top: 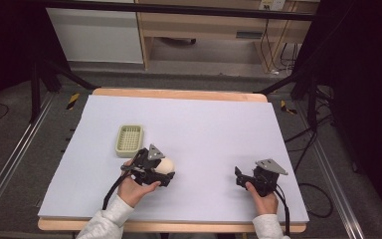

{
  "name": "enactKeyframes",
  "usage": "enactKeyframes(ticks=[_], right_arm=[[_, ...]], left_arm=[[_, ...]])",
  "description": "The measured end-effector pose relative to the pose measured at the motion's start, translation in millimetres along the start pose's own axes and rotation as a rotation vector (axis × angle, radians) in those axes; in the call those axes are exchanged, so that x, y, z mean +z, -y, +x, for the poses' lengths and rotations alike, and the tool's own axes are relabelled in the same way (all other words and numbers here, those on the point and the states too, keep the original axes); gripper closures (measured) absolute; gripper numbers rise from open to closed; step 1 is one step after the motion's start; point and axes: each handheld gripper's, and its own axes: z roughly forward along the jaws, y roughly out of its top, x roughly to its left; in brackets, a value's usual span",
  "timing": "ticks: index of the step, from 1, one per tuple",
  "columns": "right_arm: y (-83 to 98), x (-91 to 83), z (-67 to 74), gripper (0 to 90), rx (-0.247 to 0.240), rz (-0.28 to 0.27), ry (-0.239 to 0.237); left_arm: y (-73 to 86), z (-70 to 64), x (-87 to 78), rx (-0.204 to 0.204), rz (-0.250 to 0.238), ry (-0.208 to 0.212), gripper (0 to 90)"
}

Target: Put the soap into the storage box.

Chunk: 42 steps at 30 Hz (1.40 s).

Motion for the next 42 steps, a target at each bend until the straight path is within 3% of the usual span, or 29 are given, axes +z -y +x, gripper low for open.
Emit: enactKeyframes(ticks=[42], right_arm=[[-0.1, 0.3, -0.2, 4.2, 0.003, 0.004, -0.002]], left_arm=[[4.0, 47.4, -31.2, -0.080, -0.049, -0.082, 24.0]])
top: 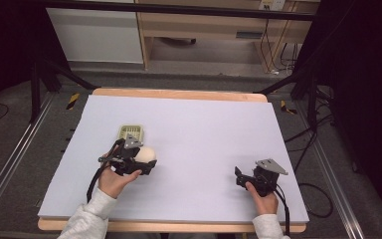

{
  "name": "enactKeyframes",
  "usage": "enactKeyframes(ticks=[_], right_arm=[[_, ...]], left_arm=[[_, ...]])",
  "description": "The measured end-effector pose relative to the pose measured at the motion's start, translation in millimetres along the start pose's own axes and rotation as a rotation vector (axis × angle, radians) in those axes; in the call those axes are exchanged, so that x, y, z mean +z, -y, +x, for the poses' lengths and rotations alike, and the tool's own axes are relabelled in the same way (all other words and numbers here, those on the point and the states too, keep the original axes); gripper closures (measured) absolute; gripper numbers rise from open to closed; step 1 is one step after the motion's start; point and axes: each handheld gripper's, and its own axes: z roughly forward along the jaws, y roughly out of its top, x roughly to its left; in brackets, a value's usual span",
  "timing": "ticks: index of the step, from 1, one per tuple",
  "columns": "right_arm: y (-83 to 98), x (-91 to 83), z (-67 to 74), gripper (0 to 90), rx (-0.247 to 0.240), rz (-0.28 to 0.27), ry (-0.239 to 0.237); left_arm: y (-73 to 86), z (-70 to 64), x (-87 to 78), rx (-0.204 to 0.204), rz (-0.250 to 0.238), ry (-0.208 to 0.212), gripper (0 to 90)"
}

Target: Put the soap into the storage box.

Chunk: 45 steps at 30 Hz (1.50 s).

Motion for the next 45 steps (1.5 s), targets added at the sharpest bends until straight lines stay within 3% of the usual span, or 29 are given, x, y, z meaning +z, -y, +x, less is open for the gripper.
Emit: enactKeyframes(ticks=[21, 45], right_arm=[[0.0, -0.1, 0.1, 4.2, 0.001, 0.001, 0.001], [0.0, 0.0, 0.2, 4.2, 0.000, 0.001, 0.003]], left_arm=[[-9.3, 25.1, -3.8, -0.036, -0.015, -0.037, 24.0], [-18.0, 54.5, 5.9, -0.095, -0.019, -0.088, 24.0]])
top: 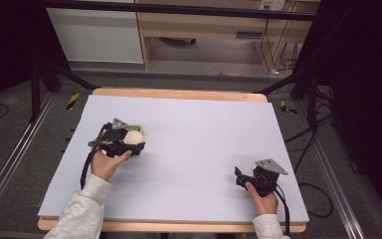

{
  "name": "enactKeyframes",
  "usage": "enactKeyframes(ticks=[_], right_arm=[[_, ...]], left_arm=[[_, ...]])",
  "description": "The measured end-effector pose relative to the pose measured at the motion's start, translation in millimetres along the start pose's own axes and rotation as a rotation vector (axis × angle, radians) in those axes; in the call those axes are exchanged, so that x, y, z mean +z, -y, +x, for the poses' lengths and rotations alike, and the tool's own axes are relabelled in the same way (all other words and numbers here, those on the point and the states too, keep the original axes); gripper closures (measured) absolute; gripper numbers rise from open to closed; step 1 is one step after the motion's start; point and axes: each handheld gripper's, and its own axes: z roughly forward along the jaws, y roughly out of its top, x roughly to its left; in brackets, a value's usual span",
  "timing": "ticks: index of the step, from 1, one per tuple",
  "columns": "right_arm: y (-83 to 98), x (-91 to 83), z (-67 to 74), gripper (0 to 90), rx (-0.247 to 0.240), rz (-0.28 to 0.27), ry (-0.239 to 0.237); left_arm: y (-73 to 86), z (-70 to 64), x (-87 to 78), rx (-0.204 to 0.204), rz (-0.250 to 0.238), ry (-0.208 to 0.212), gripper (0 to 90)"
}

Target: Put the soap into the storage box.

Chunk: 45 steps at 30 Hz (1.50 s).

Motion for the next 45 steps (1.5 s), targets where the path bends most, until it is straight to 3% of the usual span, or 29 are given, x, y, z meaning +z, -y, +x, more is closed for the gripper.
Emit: enactKeyframes(ticks=[11, 31, 45], right_arm=[[0.1, -0.2, -0.1, 4.2, -0.003, -0.005, 0.000], [0.6, -1.3, 0.1, 4.2, -0.002, -0.017, 0.005], [0.5, -1.3, -0.1, 4.2, -0.002, -0.013, 0.002]], left_arm=[[-3.4, 15.3, 6.5, -0.046, -0.014, -0.021, 24.0], [-2.0, 33.2, 22.4, -0.055, 0.025, -0.049, 23.9], [3.6, 37.6, 37.8, -0.059, 0.052, -0.061, 23.9]])
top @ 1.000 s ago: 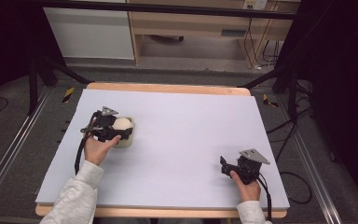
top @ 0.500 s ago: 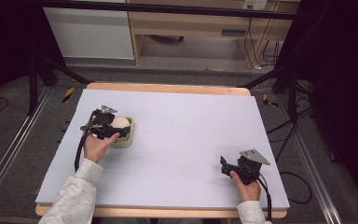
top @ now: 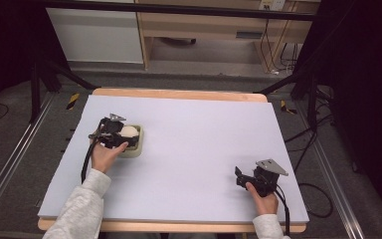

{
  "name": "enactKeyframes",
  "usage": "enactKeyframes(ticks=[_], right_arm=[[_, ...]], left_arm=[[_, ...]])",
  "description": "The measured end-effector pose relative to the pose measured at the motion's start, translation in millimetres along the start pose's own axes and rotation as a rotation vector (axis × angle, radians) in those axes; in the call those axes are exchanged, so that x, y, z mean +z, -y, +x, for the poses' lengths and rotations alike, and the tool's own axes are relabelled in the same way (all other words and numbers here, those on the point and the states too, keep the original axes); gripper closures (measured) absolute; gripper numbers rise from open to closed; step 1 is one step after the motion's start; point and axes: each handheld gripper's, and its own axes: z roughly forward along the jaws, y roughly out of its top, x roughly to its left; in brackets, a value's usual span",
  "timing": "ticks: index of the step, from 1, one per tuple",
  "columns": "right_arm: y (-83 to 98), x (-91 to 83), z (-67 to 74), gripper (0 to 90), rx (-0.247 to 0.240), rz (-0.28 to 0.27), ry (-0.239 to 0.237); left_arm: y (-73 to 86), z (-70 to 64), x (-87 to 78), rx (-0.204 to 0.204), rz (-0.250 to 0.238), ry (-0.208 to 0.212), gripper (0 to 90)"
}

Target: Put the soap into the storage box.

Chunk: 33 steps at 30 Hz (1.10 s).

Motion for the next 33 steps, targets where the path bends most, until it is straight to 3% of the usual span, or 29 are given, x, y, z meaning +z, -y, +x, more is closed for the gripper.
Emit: enactKeyframes(ticks=[18, 30, 33], right_arm=[[0.0, 0.1, -0.2, 4.2, 0.001, 0.001, -0.002], [-0.1, 0.0, 0.1, 4.2, 0.002, 0.001, -0.002], [0.0, 0.0, 0.1, 4.2, 0.000, 0.000, -0.001]], left_arm=[[6.4, 0.6, 13.2, 0.001, 0.036, -0.020, 23.9], [7.1, -1.5, 12.2, 0.005, 0.028, -0.047, 22.0], [6.8, -0.9, 8.6, 0.003, 0.016, -0.035, 21.1]])
